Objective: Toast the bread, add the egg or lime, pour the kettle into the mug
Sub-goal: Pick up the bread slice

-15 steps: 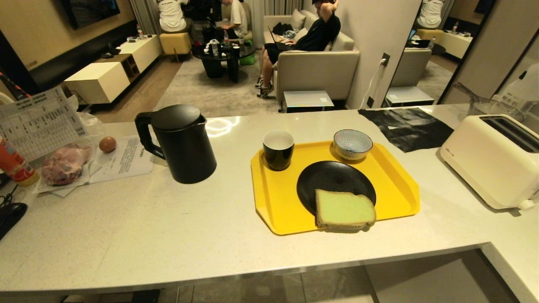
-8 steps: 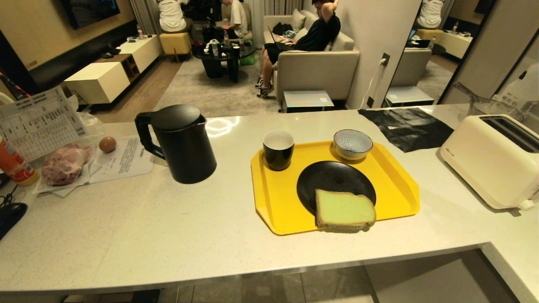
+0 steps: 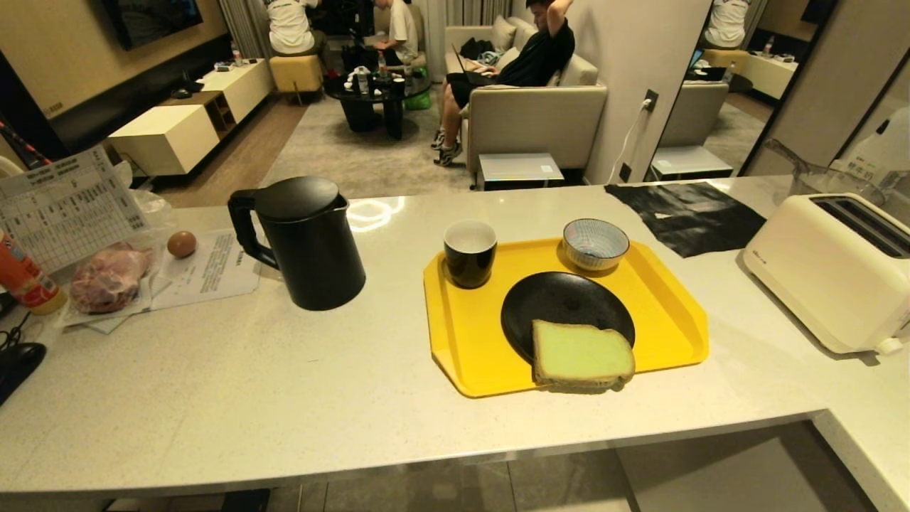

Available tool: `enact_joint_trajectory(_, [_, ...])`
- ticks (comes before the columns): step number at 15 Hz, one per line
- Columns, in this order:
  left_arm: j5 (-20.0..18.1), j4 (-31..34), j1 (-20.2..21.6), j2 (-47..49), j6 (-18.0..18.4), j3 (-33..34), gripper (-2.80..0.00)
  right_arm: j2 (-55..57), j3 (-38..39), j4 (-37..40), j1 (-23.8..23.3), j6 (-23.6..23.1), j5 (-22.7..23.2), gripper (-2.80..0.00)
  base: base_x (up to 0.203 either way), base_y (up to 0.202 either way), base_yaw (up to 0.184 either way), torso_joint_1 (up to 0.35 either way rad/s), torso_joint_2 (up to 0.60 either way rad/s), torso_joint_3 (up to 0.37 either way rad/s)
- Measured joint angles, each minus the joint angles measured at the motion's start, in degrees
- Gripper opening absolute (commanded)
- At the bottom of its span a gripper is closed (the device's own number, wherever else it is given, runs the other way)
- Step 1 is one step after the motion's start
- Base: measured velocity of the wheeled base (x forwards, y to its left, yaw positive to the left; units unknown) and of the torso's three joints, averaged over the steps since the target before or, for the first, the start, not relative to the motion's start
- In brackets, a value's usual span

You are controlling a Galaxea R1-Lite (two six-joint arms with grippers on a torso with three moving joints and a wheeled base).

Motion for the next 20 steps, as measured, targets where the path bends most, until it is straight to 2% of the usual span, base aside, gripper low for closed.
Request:
enact_joint_trajectory(9, [0.00,0.02,0.04,0.00,0.03,0.00,-2.80,0.00,-0.04,0.05,0.00,-1.55,0.63,-2.80,0.000,0.000,0.000,0.000,0.00,0.000])
enact_joint_trajectory(20, [0.00,0.02,0.04,-0.02,0.08,0.00,-2.80,0.00,-0.06,0.07,0.00,-1.03,0.82,-2.80,0.000,0.000,0.000,0.000,0.00,0.000])
